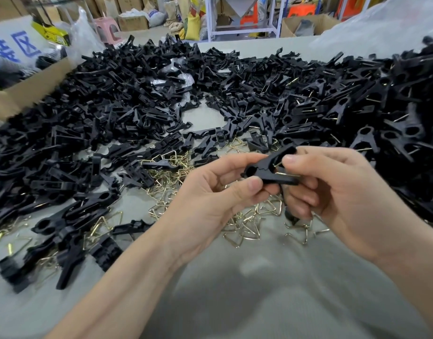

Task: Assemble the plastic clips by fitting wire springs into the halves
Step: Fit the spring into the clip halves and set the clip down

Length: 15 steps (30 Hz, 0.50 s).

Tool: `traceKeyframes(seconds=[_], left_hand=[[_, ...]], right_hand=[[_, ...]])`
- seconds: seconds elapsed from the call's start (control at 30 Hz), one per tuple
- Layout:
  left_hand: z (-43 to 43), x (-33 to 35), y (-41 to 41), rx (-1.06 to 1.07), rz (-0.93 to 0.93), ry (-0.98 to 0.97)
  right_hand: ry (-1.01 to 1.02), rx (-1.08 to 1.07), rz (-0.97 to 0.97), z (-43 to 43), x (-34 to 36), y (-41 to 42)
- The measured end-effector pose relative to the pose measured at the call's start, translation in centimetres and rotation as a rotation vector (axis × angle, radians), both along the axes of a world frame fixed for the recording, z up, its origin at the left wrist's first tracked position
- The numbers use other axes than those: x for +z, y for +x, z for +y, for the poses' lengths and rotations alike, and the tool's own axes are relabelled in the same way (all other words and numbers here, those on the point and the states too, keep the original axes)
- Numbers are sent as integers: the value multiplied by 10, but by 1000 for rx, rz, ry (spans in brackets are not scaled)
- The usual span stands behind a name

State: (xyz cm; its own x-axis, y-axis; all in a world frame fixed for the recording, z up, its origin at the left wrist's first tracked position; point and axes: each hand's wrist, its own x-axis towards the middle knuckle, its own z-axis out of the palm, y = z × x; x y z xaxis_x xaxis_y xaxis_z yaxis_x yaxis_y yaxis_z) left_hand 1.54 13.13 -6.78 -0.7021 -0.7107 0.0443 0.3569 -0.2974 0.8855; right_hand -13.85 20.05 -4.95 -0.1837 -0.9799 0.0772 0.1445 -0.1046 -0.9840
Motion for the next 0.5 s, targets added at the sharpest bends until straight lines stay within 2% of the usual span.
traceKeyframes(seconds=[0.17,0.4,0.5], left_hand=[[-1,1,1,-9,-36,-62],[-2,1,2,-11,-57,-179],[-4,1,3,0,-88,-244]], right_hand=[[-86,-12,132,0,1,-1],[61,325,-268,1,-4,-7],[109,393,-367,1,-6,-8]])
